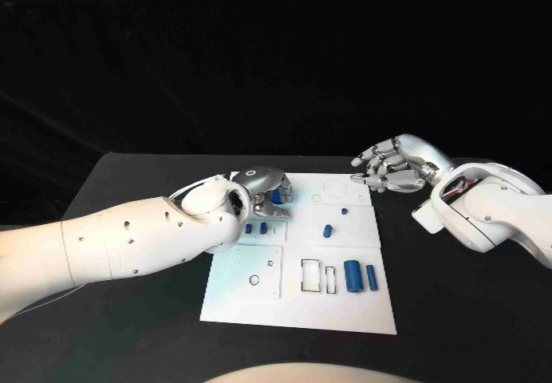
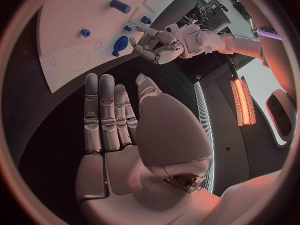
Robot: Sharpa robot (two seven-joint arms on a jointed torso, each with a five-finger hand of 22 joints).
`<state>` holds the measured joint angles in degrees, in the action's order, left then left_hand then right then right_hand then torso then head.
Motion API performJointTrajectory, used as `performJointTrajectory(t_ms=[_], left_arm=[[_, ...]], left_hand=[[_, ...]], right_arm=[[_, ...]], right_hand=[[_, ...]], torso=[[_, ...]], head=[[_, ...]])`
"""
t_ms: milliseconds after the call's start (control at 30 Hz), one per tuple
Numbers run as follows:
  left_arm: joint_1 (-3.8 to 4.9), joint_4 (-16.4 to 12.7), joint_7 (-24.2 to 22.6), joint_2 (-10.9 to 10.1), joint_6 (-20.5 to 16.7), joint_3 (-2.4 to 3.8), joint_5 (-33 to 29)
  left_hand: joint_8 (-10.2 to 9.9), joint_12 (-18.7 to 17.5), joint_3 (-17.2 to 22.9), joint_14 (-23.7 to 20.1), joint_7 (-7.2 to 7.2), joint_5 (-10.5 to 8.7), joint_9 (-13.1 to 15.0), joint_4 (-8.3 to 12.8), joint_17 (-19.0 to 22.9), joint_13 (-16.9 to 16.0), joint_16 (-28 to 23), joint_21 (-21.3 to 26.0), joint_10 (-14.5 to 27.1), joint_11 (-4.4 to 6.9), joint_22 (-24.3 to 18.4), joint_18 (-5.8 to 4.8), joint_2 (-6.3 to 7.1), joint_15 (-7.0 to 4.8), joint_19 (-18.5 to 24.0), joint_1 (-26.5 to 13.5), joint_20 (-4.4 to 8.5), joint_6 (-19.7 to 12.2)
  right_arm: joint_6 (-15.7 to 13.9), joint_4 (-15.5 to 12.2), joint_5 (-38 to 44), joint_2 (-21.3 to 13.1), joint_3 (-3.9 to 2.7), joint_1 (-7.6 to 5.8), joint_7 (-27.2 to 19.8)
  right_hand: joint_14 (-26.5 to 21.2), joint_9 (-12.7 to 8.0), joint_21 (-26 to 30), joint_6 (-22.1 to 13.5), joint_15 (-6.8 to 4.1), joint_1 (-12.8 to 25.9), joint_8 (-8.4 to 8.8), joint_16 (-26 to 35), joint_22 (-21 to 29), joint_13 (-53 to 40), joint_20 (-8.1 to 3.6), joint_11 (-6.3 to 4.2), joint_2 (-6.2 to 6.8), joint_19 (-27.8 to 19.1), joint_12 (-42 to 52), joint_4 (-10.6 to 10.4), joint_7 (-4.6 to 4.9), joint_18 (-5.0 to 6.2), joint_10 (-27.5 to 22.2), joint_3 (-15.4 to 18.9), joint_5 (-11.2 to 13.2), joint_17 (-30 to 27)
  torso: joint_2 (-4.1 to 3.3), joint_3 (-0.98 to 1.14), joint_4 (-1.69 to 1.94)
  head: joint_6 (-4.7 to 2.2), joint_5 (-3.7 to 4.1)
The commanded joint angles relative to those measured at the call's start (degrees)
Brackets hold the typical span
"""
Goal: Assemble the parts on the task board
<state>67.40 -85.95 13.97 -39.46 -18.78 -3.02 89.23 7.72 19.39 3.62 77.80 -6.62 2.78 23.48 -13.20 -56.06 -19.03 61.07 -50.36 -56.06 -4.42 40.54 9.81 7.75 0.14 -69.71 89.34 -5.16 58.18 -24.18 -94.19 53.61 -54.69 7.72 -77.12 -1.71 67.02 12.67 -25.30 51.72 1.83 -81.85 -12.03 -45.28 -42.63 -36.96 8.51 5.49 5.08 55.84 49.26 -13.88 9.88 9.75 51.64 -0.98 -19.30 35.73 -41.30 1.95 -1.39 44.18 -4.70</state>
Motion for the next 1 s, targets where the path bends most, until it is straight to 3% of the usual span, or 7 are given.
performJointTrajectory(t_ms=[33,433,533,1000], left_arm=[[-0.08,0.33,0.95,0.54,3.03,0.03,4.31],[-0.11,0.79,2.12,1.34,6.02,0.09,4.72],[-0.15,1.41,2.13,1.81,6.24,0.10,4.60],[-0.38,3.56,2.24,2.93,6.16,0.11,4.81]], left_hand=[[-0.49,-1.40,1.09,0.74,-0.07,0.04,-1.07,-0.13,-1.10,1.53,1.89,-2.09,-0.13,-0.26,2.25,-0.78,-0.02,0.10,-1.07,0.75,-0.01,1.20],[-1.19,-3.96,4.36,2.67,-0.08,0.03,-3.85,-0.61,-4.68,5.05,7.16,-9.11,-3.21,0.06,10.27,-1.99,0.15,-0.18,-4.04,2.07,0.14,3.99],[-1.85,-4.96,5.58,3.31,-0.15,0.02,-4.90,-1.03,-5.87,6.21,8.79,-11.16,-4.54,0.14,12.57,-2.36,0.78,-0.28,-4.78,2.08,0.27,4.21],[-3.01,-6.55,8.38,3.62,-0.43,0.03,-6.68,-1.06,-6.42,7.99,10.38,-15.05,-6.74,0.22,17.14,-3.08,1.55,-0.34,-6.02,2.74,0.35,4.54]], right_arm=[[-0.29,-0.11,0.74,0.05,0.00,0.04,-1.01],[-0.37,-0.24,0.65,0.04,0.00,0.04,-1.15],[-0.40,-0.28,0.60,0.05,0.00,0.04,-1.21],[-0.40,-0.28,0.57,0.18,0.00,0.05,-1.30]], right_hand=[[0.42,0.12,2.09,-0.61,0.09,-0.83,-0.65,1.89,1.48,2.71,0.18,0.06,0.19,-0.94,-2.17,-0.74,0.13,0.66,-0.08,-0.13,-0.26,-0.80],[1.10,0.21,4.46,-1.01,0.23,-1.02,-1.36,3.38,3.39,6.00,0.46,0.19,0.44,-0.80,-4.32,-1.21,0.19,0.72,0.56,-0.23,-0.26,-1.12],[1.19,0.22,4.82,-1.12,0.26,-1.02,-1.46,3.58,3.69,6.47,0.49,0.22,0.49,-0.75,-4.60,-1.28,0.22,0.71,0.52,-0.22,-0.25,-1.13],[1.22,0.22,5.04,-1.21,0.28,-1.02,-1.52,3.70,3.88,6.72,0.51,0.25,0.54,-0.70,-4.71,-1.31,0.25,0.71,0.55,-0.20,-0.26,-1.13]], torso=[[-0.07,0.00,-0.05],[-0.01,0.00,0.00],[0.00,-0.01,0.05],[0.04,-0.01,0.00]], head=[[0.03,0.03],[0.25,0.25],[0.25,0.25],[0.21,0.11]])
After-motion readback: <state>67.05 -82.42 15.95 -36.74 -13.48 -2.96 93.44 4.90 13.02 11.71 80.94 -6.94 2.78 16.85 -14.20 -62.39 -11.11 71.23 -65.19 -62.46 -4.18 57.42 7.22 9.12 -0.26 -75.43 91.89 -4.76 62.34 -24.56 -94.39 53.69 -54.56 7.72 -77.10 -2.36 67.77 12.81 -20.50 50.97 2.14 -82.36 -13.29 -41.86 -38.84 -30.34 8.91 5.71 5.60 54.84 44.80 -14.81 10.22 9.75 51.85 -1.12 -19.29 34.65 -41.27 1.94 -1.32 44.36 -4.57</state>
